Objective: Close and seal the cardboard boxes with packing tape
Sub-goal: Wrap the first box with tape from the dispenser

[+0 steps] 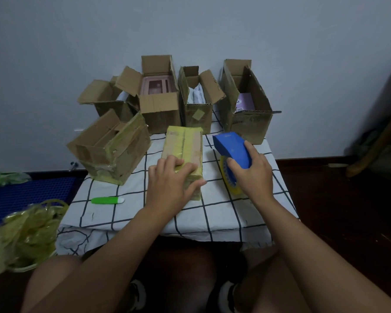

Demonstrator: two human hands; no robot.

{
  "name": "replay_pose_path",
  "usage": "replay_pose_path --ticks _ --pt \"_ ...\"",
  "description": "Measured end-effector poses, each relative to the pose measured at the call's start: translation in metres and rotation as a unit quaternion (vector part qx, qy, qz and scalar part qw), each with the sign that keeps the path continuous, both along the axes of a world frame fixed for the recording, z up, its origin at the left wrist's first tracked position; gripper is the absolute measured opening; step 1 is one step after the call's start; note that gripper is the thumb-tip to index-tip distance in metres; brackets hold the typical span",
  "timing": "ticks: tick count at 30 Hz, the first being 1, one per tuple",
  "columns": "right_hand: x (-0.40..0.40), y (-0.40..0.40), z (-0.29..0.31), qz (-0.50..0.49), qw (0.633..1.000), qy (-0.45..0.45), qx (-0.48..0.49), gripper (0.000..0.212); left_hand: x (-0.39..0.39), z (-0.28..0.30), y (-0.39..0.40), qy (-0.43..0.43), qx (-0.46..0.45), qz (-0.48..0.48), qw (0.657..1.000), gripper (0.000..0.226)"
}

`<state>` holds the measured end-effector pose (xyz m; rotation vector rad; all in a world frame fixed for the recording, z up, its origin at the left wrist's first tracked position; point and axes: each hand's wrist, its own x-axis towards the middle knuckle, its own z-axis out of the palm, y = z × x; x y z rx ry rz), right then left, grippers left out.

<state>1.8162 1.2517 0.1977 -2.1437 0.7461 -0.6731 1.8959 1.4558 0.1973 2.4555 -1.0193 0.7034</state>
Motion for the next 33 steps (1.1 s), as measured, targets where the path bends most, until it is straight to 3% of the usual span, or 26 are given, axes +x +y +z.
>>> replay_pose_path --ticks 5,8,10,14,19,21,24,33 --pt "-0.001 0.001 0.001 -0.004 1.000 -0.004 0.004 0.069 0.000 0.005 -0.016 -0.090 0.051 0.009 0.995 0.041" --pt "-0.002 0.002 0.000 -0.006 1.000 -0.008 0.007 0.069 0.003 0.002 -0.024 -0.142 0.025 -0.057 0.988 0.024" --pt "-0.003 0.002 -0.001 -0.010 1.000 -0.011 0.008 0.069 0.005 0.002 -0.029 -0.140 0.015 -0.096 0.985 0.017" --pt "-0.004 0.003 -0.002 -0.017 1.000 -0.012 0.003 0.069 0.006 0.007 -0.041 -0.144 0.045 -0.080 0.985 0.021" --pt "-0.006 0.002 -0.004 -0.018 1.000 -0.020 0.004 0.068 0.005 0.020 -0.033 -0.004 0.003 -0.095 0.995 0.036" --pt "-0.007 0.002 -0.005 -0.015 1.000 -0.020 0.003 0.068 0.012 0.022 -0.018 0.010 -0.029 -0.088 0.996 0.041" --pt "-0.007 0.002 -0.006 -0.016 1.000 -0.022 0.003 0.068 0.028 0.013 -0.001 0.003 -0.032 -0.084 0.996 0.043" --pt "-0.008 0.004 -0.009 -0.017 1.000 -0.026 -0.003 0.069 0.028 -0.012 0.000 -0.138 -0.001 -0.076 0.988 0.031"
